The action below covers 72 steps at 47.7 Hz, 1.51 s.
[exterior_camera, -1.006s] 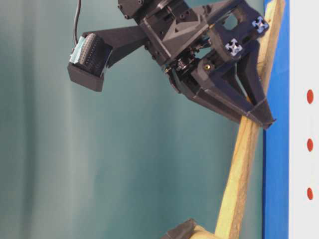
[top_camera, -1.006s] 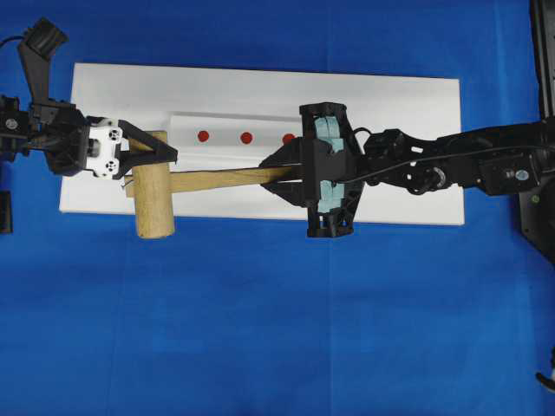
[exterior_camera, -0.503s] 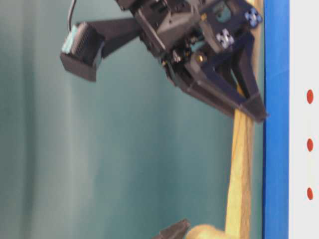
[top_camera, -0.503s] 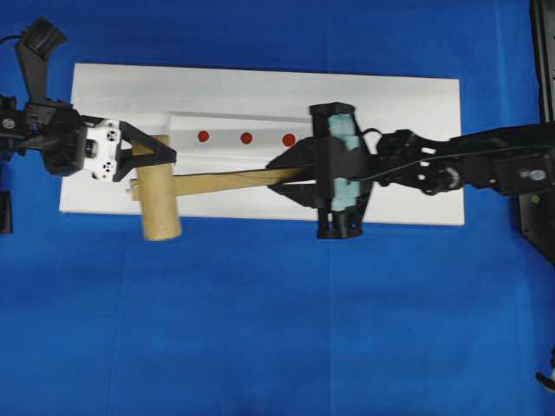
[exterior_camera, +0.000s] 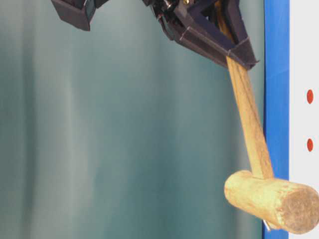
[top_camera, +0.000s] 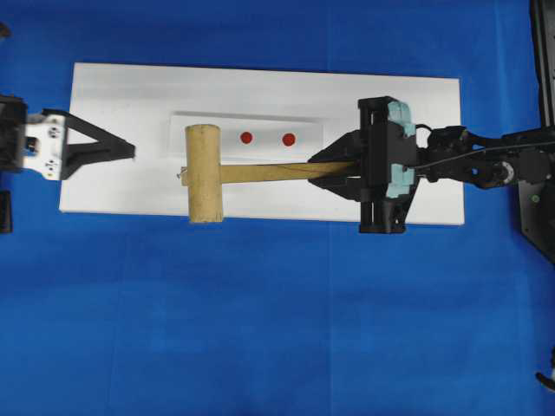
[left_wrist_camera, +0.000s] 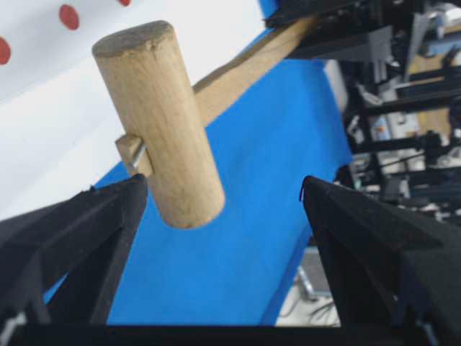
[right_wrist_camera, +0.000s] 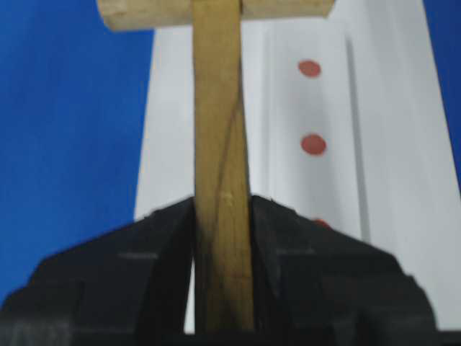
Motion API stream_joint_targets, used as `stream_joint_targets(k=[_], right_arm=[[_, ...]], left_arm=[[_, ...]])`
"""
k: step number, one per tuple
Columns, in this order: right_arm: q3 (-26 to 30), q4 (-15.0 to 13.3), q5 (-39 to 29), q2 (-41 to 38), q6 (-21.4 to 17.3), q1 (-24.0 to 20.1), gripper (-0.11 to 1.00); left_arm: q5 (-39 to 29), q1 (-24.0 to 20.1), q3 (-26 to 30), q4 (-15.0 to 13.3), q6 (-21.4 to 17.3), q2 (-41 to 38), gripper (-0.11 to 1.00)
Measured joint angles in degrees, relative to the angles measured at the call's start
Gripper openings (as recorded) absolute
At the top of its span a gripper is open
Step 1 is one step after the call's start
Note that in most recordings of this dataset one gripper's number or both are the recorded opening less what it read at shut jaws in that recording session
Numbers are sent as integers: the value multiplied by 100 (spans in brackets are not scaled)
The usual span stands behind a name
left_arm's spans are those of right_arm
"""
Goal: Hit the mark with a hammer.
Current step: 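Release the left gripper and carry the mallet to the table front, then lower the mallet onto the blue table with the right gripper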
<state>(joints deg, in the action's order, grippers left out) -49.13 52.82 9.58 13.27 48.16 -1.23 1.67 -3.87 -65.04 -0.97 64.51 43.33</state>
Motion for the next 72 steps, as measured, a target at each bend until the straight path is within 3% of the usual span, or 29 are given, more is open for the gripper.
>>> stream_joint_targets(k=[13,20,30,37,42,50,58,72], right_arm=[[0,70,26,0,-44,0,8],[0,308,62,0,-220,-167,8],[158,589,229,-246,-501,-791,8],[369,659,334,-554,-571,-1222,8],[554,800,457,-853,-580,-1477,8],[729,993,703,-1204,-580,-1714,8],[817,1178,940,-1406,-580,-1863,8],[1002,1257,993,-1802,-580,-1969,8]], left_arm=[[-264,-158,-35,26,-53,70,85],[-264,-325,-35,44,-457,53,84],[-246,-483,-35,44,-1652,26,84],[-246,-492,-26,53,-3050,-79,84],[-237,-501,-35,53,-3841,-158,84],[-88,-492,-35,53,-4746,-202,84],[44,-492,-35,53,-5115,-176,84],[70,-501,-44,53,-5142,-149,84]])
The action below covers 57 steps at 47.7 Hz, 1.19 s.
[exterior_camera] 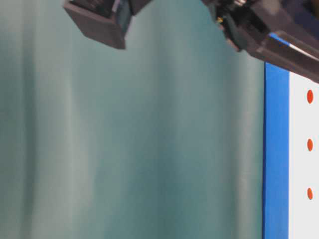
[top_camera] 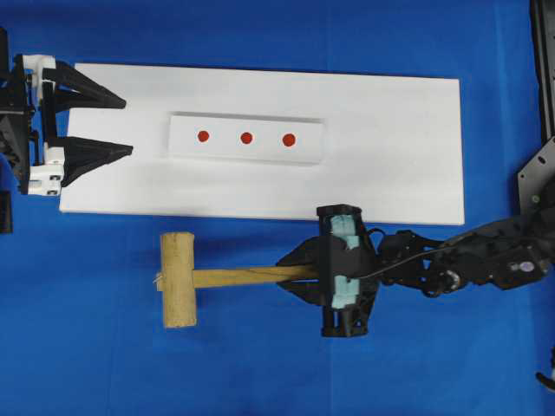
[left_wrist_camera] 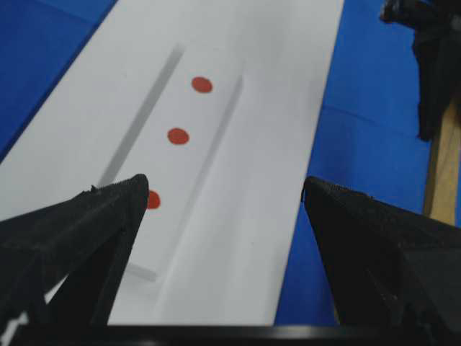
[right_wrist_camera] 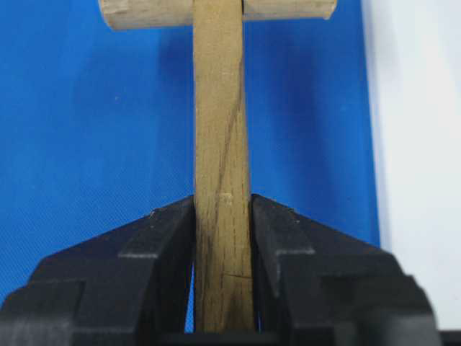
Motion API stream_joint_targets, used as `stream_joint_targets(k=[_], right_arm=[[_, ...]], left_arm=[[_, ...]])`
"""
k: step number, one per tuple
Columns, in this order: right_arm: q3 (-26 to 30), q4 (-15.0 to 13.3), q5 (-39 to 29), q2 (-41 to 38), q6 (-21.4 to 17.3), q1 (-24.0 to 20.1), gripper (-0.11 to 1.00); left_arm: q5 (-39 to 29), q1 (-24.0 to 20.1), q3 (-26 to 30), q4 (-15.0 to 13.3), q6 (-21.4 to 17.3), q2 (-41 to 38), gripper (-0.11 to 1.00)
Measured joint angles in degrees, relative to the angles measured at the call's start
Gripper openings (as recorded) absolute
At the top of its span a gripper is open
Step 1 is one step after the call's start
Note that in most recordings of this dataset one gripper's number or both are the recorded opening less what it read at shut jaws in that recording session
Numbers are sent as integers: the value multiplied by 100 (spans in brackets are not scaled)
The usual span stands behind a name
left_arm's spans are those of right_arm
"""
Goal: Hit the mark with a hammer.
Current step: 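Lower the mallet onto the blue table with the right gripper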
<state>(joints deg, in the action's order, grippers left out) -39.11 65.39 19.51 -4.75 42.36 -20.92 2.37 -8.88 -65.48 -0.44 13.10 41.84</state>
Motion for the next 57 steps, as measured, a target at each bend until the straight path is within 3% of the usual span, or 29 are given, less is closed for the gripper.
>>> stream_joint_targets(k=[35,57], right_arm=[[132,123,-185,-606,-158,-70,8],[132,-9,-483,-624,-167,-105,8]], left_arm=[[0,-26,-9,-9,0,0,84],[0,-62,-35,-9,0,0,84]])
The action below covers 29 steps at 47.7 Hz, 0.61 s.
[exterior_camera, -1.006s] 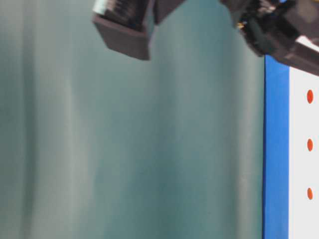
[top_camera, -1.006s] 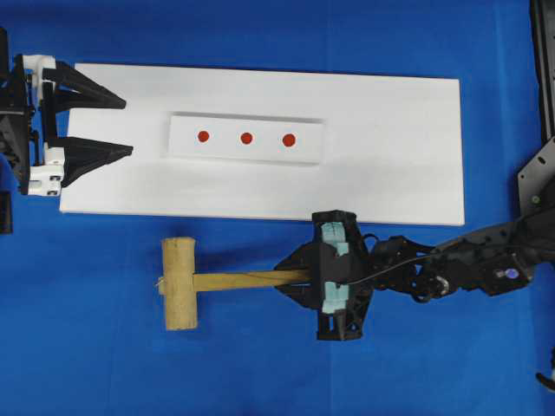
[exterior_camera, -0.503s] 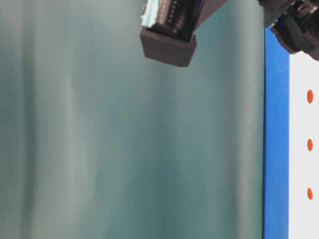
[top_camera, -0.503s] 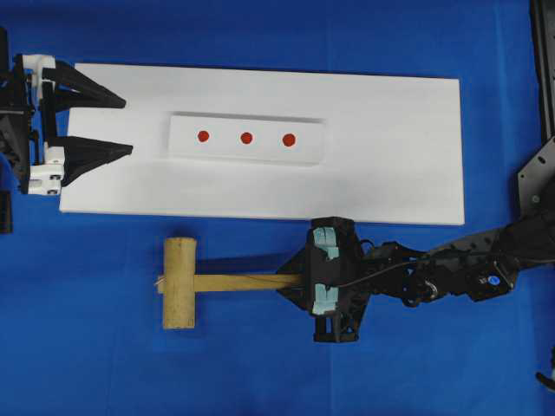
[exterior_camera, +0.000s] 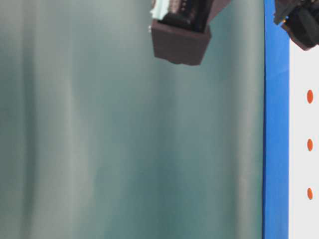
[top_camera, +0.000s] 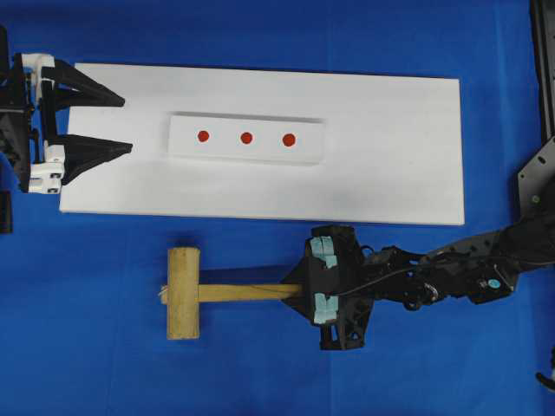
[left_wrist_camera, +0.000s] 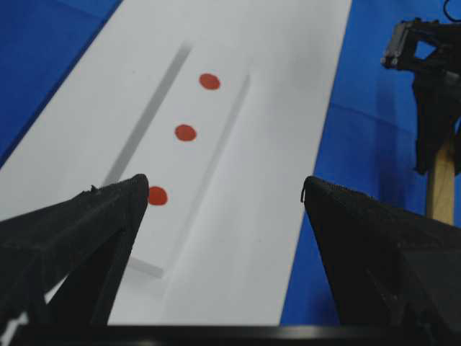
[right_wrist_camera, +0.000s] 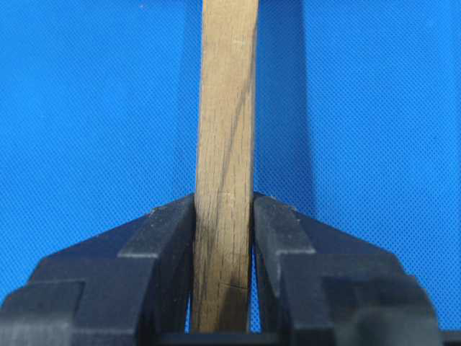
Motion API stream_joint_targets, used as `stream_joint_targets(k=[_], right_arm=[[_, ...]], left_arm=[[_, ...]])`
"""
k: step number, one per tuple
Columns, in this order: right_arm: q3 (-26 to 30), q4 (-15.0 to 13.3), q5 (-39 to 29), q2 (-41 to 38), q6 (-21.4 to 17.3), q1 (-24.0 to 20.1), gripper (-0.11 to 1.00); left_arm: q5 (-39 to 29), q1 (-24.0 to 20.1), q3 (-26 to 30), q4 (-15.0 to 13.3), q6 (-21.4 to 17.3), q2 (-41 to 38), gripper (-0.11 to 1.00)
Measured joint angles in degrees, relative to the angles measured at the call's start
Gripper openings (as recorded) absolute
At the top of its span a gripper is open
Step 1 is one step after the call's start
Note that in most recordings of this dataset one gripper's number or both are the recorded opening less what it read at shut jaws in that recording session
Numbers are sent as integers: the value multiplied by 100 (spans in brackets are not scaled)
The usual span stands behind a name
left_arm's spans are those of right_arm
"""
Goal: Hit the mark with a hammer.
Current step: 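Lower the mallet onto the blue table with the right gripper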
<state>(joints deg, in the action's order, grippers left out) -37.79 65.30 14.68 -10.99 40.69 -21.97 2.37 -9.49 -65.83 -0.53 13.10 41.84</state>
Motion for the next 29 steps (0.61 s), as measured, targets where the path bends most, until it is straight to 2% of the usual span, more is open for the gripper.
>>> stream_joint_targets(k=[21,24,29], right_arm=[[-18,18,-105,-9,-9,26,11],[-18,35,-149,0,-9,26,23],[-18,70,-158,-9,-9,26,53]], left_arm=[[0,0,-9,0,9,0,84],[0,0,-9,-9,9,0,84],[0,0,0,-9,18,0,84]])
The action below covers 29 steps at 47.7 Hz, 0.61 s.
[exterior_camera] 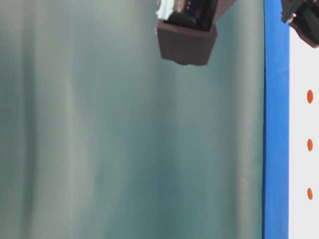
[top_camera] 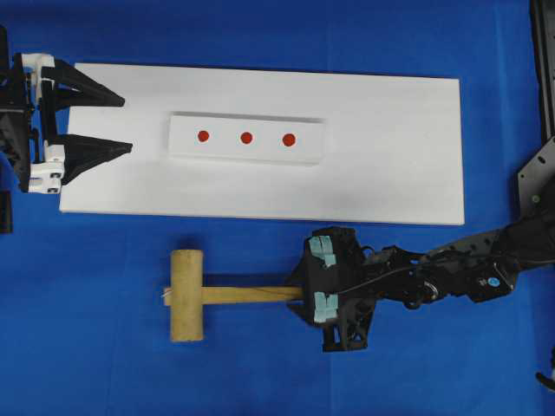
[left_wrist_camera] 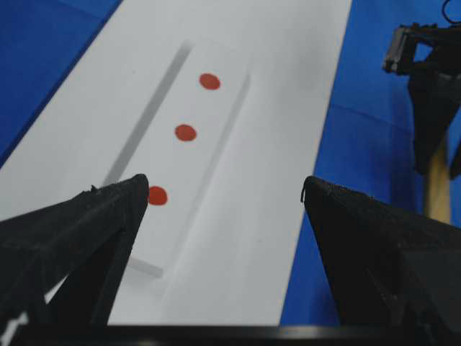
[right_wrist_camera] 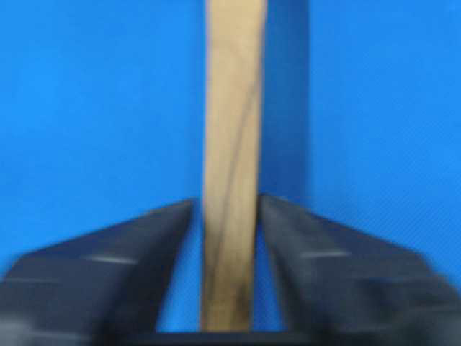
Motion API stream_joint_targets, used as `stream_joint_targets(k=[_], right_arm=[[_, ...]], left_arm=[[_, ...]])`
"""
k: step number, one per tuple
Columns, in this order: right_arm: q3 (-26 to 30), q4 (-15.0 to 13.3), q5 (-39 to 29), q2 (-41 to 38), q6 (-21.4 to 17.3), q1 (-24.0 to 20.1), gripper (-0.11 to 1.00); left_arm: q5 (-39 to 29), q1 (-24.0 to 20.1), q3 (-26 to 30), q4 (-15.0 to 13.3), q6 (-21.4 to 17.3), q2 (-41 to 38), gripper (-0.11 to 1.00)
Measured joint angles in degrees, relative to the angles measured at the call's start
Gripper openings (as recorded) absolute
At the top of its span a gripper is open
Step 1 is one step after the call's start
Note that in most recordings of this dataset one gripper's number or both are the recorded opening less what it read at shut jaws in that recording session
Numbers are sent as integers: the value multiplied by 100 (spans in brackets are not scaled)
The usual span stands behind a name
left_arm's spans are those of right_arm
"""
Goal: Hit the mark with a hammer.
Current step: 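Lower the mallet onto the blue table with the right gripper, then open the right gripper and lift it off the handle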
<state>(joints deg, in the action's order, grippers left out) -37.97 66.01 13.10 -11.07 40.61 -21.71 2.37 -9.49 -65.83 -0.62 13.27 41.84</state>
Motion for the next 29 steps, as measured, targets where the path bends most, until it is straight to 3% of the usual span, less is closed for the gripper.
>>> stream_joint_targets(k=[5,7,17,29], right_arm=[[0,18,26,9,0,-18,85],[9,18,26,0,0,-9,90],[-9,18,26,211,0,-9,81],[-202,18,44,1248,185,0,81]], left_arm=[[-9,0,0,0,0,0,84],[0,0,0,0,-9,0,84],[0,0,0,0,9,0,84],[-9,0,-9,0,9,0,84]])
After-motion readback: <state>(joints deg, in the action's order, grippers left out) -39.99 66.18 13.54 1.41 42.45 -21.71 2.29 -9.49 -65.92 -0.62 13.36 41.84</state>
